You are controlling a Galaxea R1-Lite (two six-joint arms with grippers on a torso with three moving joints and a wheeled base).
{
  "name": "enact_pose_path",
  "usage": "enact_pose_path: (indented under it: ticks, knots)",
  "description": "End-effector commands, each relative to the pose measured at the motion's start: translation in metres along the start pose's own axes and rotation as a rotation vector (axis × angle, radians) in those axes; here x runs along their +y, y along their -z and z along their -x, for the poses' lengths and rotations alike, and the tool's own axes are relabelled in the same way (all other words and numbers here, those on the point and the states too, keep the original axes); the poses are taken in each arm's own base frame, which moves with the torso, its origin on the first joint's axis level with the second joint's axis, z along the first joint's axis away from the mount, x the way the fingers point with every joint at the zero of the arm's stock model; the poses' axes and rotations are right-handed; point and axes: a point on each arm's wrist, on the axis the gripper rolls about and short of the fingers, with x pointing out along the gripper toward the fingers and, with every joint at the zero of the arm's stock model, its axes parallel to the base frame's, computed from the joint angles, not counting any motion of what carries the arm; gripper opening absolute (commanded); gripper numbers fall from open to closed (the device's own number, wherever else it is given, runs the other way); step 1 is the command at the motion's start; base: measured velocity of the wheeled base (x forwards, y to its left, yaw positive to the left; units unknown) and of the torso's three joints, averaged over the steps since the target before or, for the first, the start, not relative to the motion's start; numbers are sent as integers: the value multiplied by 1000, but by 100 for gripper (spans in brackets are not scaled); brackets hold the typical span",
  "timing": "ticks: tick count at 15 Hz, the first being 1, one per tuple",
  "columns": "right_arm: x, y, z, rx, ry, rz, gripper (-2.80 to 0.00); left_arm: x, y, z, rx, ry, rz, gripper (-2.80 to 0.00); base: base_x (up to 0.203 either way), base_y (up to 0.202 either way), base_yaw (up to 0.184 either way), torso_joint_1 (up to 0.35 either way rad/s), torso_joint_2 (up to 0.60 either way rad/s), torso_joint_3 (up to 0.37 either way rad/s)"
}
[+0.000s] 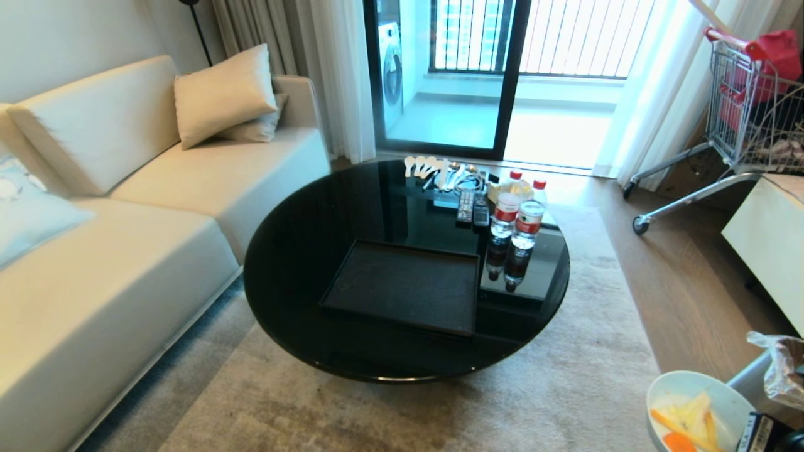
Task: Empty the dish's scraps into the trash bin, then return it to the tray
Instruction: Move the bowl over the trash can
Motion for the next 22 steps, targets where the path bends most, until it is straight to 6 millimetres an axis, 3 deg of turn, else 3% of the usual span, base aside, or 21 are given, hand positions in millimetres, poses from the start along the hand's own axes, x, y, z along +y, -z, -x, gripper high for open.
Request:
enact_pose_path:
  ticks: [1, 22]
  knots:
    - [0, 0, 0, 1, 5, -2, -280, 0, 0, 0, -1, 0, 1, -280, 0, 0, 0, 0, 0, 0]
    - [-2, 2, 2, -5, -4, -9, -280, 0, 0, 0, -1, 0, 1, -280, 0, 0, 0, 0, 0, 0]
